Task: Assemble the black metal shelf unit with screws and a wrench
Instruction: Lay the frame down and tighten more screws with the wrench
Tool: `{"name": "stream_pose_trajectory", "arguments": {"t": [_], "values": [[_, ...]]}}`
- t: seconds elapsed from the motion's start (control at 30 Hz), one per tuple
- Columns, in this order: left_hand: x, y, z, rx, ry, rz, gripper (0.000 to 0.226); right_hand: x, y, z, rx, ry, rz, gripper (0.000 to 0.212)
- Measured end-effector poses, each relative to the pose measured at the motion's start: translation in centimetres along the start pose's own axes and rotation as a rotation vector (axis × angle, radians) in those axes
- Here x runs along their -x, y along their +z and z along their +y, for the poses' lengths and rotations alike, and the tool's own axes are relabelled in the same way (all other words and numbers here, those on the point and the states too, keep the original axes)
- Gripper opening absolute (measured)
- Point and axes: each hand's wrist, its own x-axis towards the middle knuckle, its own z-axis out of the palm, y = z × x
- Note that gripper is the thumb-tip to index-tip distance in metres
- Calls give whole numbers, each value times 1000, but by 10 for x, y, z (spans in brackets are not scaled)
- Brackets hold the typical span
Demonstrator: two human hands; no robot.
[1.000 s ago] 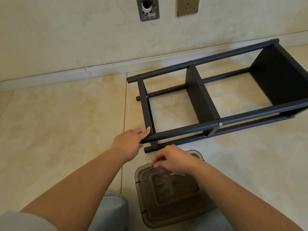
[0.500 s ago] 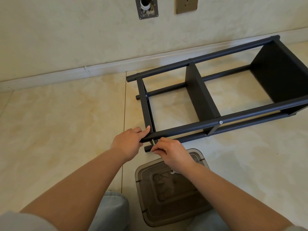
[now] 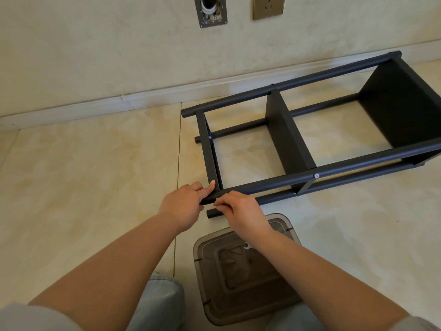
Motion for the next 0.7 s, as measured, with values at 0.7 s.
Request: {"name": "stream_pose_trajectory", "arguments": {"t": [0.7], "values": [[2, 5, 0, 9, 3, 45, 66, -6, 12, -9, 18, 102, 67, 10]]}}
